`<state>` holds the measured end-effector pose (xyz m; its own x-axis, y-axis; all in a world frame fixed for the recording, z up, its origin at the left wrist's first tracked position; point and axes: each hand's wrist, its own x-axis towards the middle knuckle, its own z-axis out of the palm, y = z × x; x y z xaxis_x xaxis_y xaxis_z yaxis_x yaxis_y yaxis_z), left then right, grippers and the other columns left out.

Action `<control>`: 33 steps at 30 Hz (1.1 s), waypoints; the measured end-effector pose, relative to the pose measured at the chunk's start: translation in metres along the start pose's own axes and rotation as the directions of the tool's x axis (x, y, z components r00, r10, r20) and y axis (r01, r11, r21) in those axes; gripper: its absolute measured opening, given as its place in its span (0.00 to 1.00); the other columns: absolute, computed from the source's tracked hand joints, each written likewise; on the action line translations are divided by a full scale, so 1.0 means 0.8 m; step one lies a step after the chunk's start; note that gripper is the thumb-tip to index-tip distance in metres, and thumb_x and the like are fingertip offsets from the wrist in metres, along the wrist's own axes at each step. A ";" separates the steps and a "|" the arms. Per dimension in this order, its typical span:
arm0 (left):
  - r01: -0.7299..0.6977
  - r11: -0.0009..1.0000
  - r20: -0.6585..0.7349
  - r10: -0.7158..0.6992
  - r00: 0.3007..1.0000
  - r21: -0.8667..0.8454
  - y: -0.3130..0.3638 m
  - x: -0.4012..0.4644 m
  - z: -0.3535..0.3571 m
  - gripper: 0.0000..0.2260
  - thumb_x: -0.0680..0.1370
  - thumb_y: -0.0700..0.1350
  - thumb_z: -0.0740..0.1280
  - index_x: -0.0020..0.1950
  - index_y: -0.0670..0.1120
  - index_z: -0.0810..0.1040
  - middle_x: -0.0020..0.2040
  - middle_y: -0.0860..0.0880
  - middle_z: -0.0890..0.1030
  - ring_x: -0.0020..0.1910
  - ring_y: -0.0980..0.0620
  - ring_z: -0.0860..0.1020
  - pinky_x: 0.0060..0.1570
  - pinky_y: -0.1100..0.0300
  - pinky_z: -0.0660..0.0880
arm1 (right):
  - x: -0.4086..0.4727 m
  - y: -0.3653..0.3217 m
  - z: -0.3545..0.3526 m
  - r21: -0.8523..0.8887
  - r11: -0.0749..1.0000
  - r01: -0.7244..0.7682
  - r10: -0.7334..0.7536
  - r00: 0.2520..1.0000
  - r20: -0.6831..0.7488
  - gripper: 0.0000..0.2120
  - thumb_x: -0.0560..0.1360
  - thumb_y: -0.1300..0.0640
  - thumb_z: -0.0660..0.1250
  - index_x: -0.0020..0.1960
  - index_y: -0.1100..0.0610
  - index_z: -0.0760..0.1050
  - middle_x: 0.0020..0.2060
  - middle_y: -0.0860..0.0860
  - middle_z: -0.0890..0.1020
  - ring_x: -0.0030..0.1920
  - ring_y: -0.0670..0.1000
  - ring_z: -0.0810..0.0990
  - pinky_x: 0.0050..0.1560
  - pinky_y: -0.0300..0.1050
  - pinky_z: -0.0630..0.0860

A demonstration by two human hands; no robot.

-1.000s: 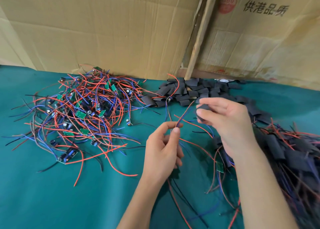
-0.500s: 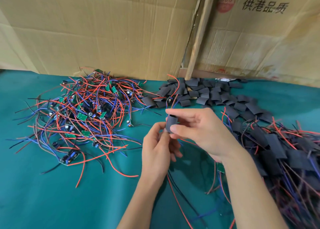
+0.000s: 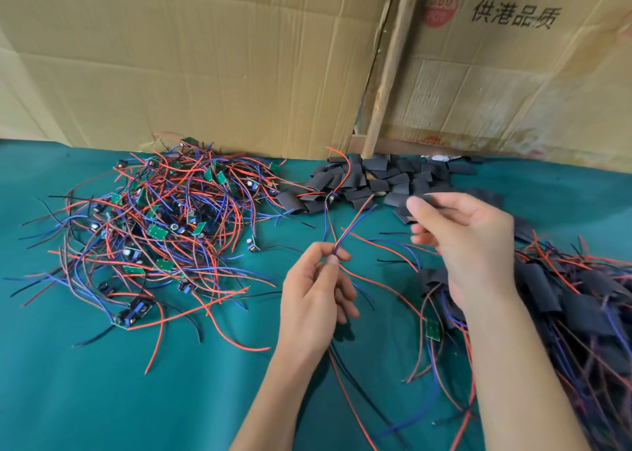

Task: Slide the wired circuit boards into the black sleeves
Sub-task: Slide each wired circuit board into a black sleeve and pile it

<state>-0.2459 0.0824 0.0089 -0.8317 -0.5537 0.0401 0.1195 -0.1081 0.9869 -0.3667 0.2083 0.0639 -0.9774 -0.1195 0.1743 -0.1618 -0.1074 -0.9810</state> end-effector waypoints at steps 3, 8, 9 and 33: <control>-0.002 1.000 0.035 0.001 0.999 0.019 -0.001 0.000 0.000 0.11 0.85 0.38 0.56 0.48 0.45 0.76 0.28 0.47 0.75 0.22 0.49 0.74 0.21 0.63 0.66 | -0.004 0.002 0.008 0.042 0.998 -0.044 0.042 0.998 0.049 0.05 0.72 0.63 0.78 0.46 0.60 0.84 0.33 0.55 0.86 0.29 0.48 0.82 0.31 0.37 0.78; -0.001 0.997 0.071 -0.004 0.997 0.074 -0.003 0.000 0.000 0.14 0.85 0.38 0.57 0.44 0.50 0.77 0.29 0.47 0.75 0.22 0.48 0.74 0.22 0.63 0.66 | -0.009 -0.002 0.019 0.115 0.989 -0.096 0.083 0.990 0.116 0.04 0.72 0.63 0.78 0.45 0.60 0.84 0.34 0.56 0.86 0.30 0.49 0.81 0.31 0.37 0.78; -0.003 0.997 0.075 -0.003 0.997 0.082 -0.003 0.001 0.000 0.15 0.84 0.38 0.57 0.44 0.51 0.77 0.29 0.47 0.75 0.22 0.48 0.73 0.22 0.63 0.66 | -0.009 -0.003 0.018 0.112 0.989 -0.101 0.086 0.988 0.129 0.04 0.72 0.63 0.78 0.46 0.60 0.85 0.34 0.56 0.86 0.30 0.49 0.81 0.32 0.37 0.78; -0.080 0.982 0.079 0.068 0.995 0.171 -0.005 -0.002 0.001 0.12 0.83 0.41 0.59 0.47 0.54 0.77 0.27 0.48 0.74 0.21 0.48 0.69 0.25 0.63 0.66 | -0.013 -0.001 0.006 -0.090 0.983 -0.162 0.185 0.870 0.456 0.17 0.58 0.55 0.82 0.43 0.61 0.84 0.35 0.56 0.84 0.29 0.48 0.76 0.28 0.37 0.71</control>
<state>-0.2459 0.0846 0.0048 -0.8619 -0.4929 0.1189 0.0913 0.0798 0.9926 -0.3558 0.2051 0.0634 -0.8186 -0.5743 0.0092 -0.0130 0.0026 -0.9999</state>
